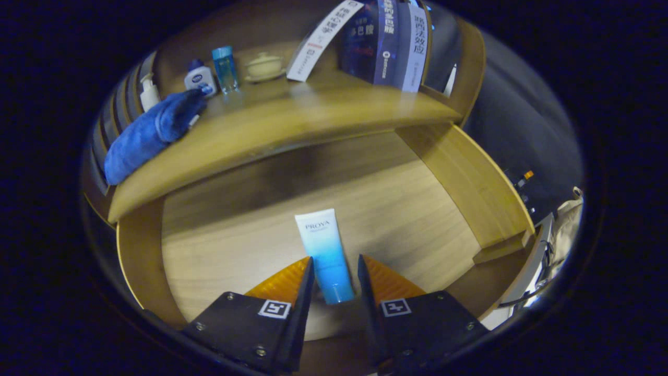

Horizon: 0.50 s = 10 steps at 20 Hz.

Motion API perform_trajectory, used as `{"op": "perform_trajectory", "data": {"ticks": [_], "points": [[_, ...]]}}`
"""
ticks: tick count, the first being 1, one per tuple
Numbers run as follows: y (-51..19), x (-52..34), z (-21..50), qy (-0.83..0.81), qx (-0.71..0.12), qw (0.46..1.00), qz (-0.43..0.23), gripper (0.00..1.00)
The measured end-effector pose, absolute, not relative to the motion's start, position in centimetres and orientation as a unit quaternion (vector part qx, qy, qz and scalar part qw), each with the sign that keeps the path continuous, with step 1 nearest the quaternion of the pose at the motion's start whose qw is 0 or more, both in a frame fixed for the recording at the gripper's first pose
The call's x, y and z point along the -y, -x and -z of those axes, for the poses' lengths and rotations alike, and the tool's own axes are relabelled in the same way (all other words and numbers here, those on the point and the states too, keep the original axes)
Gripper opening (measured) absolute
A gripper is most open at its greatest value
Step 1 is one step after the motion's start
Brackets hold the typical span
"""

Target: Pull open the drawer, take out the items inside it, and place them on the countertop above the cabinet.

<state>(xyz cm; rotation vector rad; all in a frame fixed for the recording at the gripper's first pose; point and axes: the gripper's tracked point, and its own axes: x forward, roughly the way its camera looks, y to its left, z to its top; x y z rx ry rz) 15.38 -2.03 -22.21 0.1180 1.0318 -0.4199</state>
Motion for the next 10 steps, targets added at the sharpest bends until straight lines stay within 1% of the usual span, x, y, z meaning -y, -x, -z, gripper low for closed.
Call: {"op": "perform_trajectory", "data": {"ticks": [2, 4, 7, 10], "points": [[-15.5, 1.8, 23.5, -0.067, -0.508, 0.839, 0.184, 0.48], [-15.5, 2.0, 23.8, -0.075, -0.519, 0.83, 0.187, 0.48], [-14.1, 1.9, 24.9, -0.077, -0.571, 0.795, 0.19, 0.49], [-14.5, 2.2, 24.7, -0.085, -0.557, 0.802, 0.199, 0.49]]}}
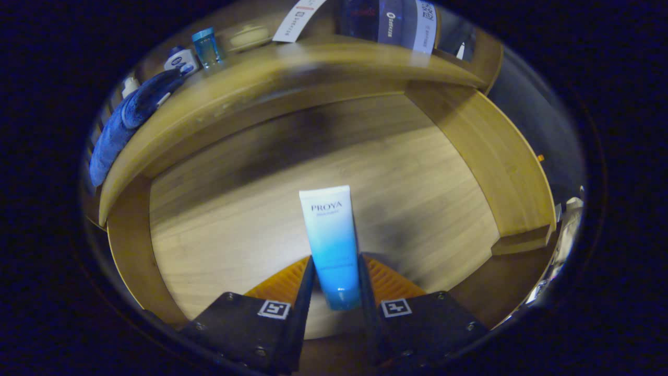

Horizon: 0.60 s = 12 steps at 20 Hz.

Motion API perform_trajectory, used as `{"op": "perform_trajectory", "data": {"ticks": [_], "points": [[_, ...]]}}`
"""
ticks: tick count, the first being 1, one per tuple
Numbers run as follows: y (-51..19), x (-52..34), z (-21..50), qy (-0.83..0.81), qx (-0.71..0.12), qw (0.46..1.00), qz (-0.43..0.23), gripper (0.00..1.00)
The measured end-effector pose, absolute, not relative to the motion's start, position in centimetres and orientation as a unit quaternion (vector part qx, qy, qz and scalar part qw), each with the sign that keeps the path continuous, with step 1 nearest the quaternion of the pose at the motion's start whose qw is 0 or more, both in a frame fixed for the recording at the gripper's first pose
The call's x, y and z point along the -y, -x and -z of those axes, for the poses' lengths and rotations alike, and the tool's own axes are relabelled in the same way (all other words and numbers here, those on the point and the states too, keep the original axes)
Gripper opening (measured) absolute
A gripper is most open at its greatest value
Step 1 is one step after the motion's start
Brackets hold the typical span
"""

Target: Pull open the drawer, take out the items inside it, and place them on the countertop above the cabinet.

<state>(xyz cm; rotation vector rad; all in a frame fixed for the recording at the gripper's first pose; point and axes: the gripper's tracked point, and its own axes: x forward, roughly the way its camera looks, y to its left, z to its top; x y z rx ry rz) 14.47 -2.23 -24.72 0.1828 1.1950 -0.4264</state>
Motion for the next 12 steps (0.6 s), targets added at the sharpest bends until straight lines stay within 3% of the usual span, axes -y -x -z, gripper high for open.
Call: {"op": "perform_trajectory", "data": {"ticks": [5, 12], "points": [[-14.5, 2.4, 24.8, -0.073, -0.546, 0.813, 0.186, 0.36], [-15.0, 2.0, 21.6, -0.052, -0.497, 0.848, 0.174, 0.35]]}}
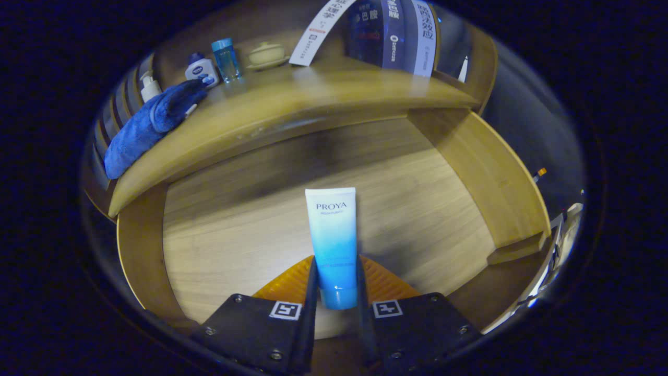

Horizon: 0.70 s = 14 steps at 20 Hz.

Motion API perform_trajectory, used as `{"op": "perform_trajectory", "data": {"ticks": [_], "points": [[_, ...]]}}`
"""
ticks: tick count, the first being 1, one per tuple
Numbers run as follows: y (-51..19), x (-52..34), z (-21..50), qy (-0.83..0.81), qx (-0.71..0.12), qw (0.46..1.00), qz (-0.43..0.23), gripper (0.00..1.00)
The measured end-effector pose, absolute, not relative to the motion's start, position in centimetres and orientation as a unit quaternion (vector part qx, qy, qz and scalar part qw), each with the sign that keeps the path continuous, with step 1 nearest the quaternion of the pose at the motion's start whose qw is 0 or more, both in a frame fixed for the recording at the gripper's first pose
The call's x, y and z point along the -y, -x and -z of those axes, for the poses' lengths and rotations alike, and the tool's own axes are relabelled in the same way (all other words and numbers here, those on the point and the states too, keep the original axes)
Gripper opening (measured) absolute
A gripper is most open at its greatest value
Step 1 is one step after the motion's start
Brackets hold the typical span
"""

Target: Pull open the drawer, take out the items inside it, and place them on the countertop above the cabinet.

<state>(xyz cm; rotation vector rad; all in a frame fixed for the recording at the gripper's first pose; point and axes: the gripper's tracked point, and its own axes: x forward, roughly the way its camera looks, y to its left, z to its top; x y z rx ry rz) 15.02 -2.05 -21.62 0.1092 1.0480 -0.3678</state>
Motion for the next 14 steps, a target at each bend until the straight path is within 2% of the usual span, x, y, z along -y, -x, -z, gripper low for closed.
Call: {"op": "perform_trajectory", "data": {"ticks": [11, 14], "points": [[-14.1, 1.5, 10.5, 0.009, -0.406, 0.89, 0.209, 0.35], [-15.8, 1.4, 7.8, 0.005, -0.372, 0.905, 0.206, 0.35]]}}
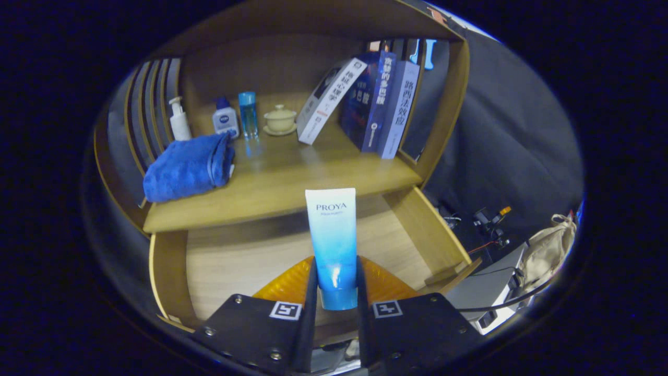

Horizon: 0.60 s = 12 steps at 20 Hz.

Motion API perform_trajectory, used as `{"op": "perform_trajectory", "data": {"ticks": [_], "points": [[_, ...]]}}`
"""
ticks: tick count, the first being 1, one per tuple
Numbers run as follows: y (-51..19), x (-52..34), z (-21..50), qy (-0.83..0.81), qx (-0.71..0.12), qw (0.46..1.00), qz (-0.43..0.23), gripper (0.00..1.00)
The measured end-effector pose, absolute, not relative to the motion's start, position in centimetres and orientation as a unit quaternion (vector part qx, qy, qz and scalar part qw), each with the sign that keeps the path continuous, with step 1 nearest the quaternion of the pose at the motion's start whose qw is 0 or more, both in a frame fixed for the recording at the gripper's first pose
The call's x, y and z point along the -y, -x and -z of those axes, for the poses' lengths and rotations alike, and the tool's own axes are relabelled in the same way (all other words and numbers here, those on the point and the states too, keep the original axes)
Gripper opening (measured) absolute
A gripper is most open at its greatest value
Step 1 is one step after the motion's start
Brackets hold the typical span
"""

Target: Pull open the drawer, take out the items inside it, and place them on the countertop above the cabinet.

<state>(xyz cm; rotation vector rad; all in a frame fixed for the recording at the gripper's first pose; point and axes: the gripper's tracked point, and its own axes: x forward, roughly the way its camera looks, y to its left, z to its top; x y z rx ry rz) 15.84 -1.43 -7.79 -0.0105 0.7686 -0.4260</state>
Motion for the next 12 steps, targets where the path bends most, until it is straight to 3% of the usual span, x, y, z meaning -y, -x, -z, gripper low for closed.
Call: {"op": "perform_trajectory", "data": {"ticks": [12], "points": [[-26.2, 1.5, 9.2, -0.04, -0.38, 0.914, 0.14, 0.35]]}}
